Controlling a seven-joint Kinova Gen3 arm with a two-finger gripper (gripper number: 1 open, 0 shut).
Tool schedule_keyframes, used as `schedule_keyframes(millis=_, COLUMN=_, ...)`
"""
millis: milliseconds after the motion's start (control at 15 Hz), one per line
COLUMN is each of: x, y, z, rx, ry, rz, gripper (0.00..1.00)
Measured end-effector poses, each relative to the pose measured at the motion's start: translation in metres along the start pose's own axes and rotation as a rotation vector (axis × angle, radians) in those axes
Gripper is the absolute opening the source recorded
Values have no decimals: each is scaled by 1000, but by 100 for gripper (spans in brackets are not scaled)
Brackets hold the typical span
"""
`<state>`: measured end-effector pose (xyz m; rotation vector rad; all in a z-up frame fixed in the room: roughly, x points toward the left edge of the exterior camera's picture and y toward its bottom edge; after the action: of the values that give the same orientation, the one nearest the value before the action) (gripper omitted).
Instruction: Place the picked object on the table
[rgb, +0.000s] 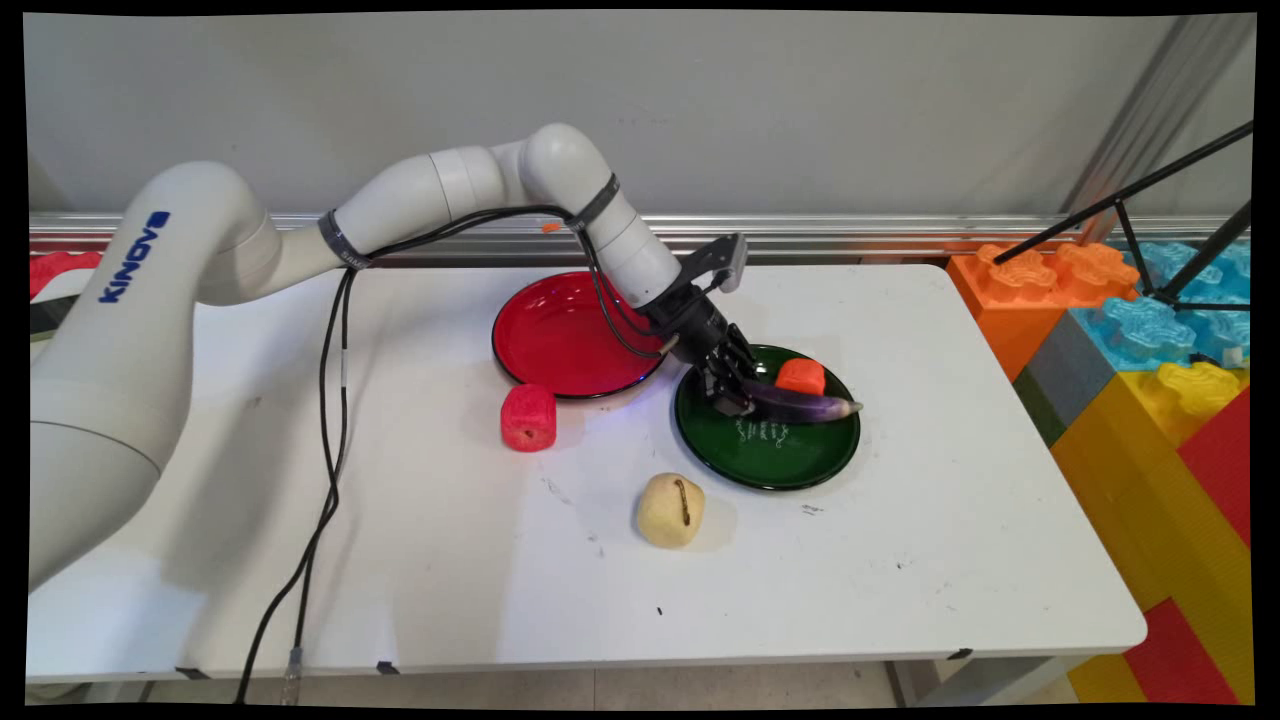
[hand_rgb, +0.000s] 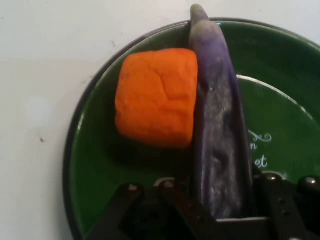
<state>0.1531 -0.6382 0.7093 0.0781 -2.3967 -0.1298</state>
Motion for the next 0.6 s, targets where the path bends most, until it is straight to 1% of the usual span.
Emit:
schedule_keyframes(millis=200, x=5, y=0, z=-9, rx=-1, ry=15, rz=-7, gripper=0)
schedule_keyframes(millis=467, x=15, y=5, z=-32, rx=-10, ry=54, rz=-34, gripper=0)
schedule_keyframes(millis=600, x=18, y=11, z=-47, rx=-20, ry=70, rz=-52, gripper=0)
